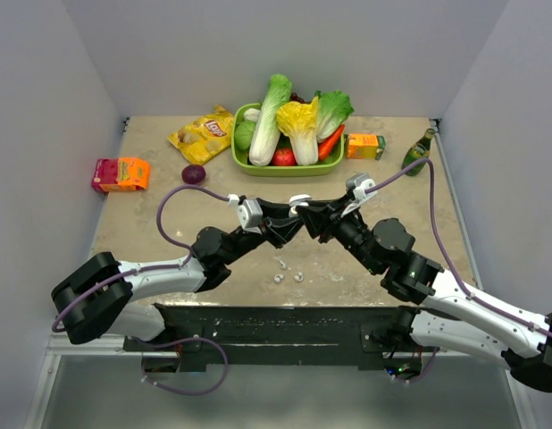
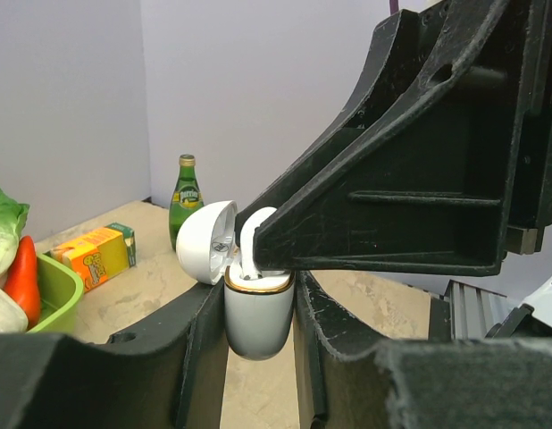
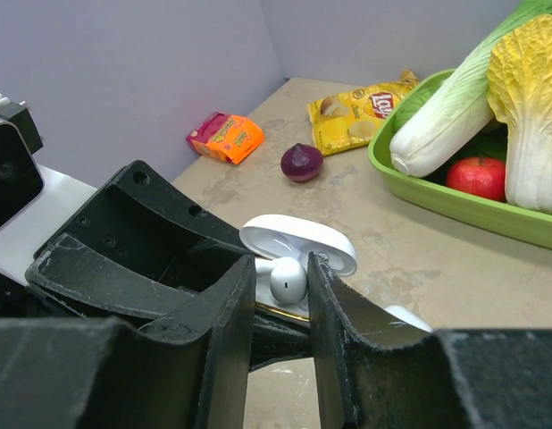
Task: Insert the wireless bluetooth earbuds into the charging case
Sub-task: Place the earbud in the charging case.
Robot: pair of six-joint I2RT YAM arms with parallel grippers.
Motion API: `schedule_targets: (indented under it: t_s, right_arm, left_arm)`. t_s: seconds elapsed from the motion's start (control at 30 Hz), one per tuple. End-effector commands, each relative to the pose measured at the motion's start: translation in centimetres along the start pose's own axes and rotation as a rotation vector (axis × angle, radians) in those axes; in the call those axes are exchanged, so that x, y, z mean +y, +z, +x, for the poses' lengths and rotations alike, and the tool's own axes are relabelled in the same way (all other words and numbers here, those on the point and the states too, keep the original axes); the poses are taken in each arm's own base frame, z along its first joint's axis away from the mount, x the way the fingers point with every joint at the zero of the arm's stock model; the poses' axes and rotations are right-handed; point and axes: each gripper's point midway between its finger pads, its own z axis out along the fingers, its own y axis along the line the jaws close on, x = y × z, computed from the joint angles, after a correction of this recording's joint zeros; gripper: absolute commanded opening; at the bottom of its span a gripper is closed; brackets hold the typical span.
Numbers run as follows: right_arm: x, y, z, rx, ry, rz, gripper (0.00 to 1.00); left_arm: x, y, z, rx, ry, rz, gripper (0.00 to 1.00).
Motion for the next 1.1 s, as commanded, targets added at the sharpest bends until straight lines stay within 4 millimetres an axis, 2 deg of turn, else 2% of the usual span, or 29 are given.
schedule_targets:
  t_s: [0.0,0.67,0.93,1.07]
  right_arm:
    - [0.2,0.0,-1.8,-0.037,0.007,0.006,0.33]
    - [1.6,1.0,-2.8,-0.039,-0.014,-0.041,0.29]
    - [0.7,0.4,-4.2,-0.075,0.039,0.021,0.45]
    - [0.6,0.0,-4.9,-0.089,0.066,0.033,0.47]
  left_arm:
    - [-1.2,0.0,-8.4,-0.321,0.062,0.048,0.00]
    - [-1.1,-0.2,-7.7,-0.312,0.055,0.041,0.00]
    - [-0.9,-0.3,-7.5,-0.308,0.056,0.032,0.00]
    - [-0.8,-0.4,-7.5,-0.307,0.057,0.027,0.00]
